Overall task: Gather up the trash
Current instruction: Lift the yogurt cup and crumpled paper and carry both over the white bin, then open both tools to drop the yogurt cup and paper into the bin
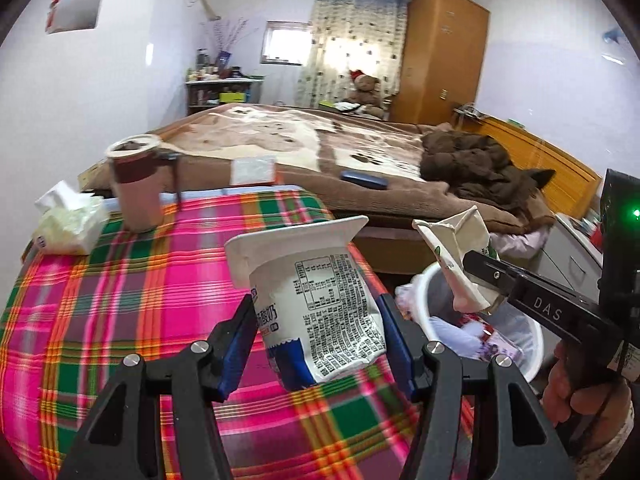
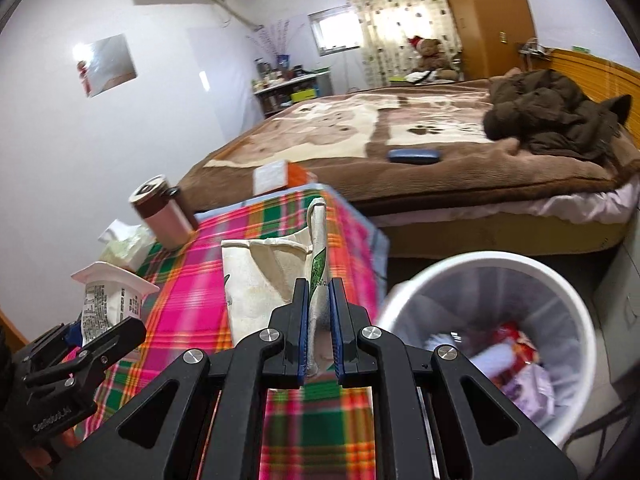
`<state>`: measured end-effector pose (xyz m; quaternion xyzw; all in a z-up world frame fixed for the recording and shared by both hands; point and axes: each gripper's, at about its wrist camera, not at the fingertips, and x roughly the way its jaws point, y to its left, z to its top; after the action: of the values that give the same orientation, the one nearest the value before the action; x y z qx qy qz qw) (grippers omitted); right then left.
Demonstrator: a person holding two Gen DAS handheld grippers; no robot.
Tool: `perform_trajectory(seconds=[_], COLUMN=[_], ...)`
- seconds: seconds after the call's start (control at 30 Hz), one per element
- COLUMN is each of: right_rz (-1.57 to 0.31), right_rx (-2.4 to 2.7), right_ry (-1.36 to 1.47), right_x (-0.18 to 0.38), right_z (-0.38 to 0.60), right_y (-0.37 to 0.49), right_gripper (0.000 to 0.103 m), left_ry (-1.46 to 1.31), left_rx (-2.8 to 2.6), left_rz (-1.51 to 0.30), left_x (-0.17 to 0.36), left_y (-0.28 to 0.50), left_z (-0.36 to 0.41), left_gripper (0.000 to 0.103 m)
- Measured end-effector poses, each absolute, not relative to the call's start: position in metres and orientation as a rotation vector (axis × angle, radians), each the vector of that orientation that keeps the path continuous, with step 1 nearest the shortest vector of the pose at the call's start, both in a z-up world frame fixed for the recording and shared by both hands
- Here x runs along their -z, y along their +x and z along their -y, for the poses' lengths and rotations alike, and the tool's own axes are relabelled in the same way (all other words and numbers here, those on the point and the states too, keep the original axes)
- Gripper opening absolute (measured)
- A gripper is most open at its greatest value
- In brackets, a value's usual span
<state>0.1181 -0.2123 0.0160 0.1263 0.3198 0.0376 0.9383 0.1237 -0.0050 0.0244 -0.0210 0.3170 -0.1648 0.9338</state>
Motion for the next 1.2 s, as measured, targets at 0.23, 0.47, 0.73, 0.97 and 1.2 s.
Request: perform_trajectory(seconds=[0.23,0.47,0.73,0.97,1.2], right_rz=[-0.642,-0.664,-0.728,-0.769,-0.806], right_rx=[0.007,0.138,0.226,0.245,0.259], right_ry=[0.277,0.277,0.282,0.289,0.28], right_x=[-0.015,-0.008,0.012,0.023,0.03], right_z=[0.245,0.283,0.316,0.329,0.332], right_y=[0.109,0.098,0.093,0.091,0.094], right_gripper=[0.01,0.01,0.01,0.012,0.022], left_ry=[-0.006,0.019,0.067,0.091,0.102], left_rx=[0.409,0.505,0.577,0.599,0.599], left_rz=[-0.647,-0.675,-0.725,-0.767,-0.77], left_x=[-0.025,-0.018,-0.003,0.007,0.01], left_y=[0.119,0.122,0.12,0.121,0.121], left_z=[0.049,0.096,0.146,0.167,0.173], left_gripper=[0.061,0.061,0.061,0.062,0.072])
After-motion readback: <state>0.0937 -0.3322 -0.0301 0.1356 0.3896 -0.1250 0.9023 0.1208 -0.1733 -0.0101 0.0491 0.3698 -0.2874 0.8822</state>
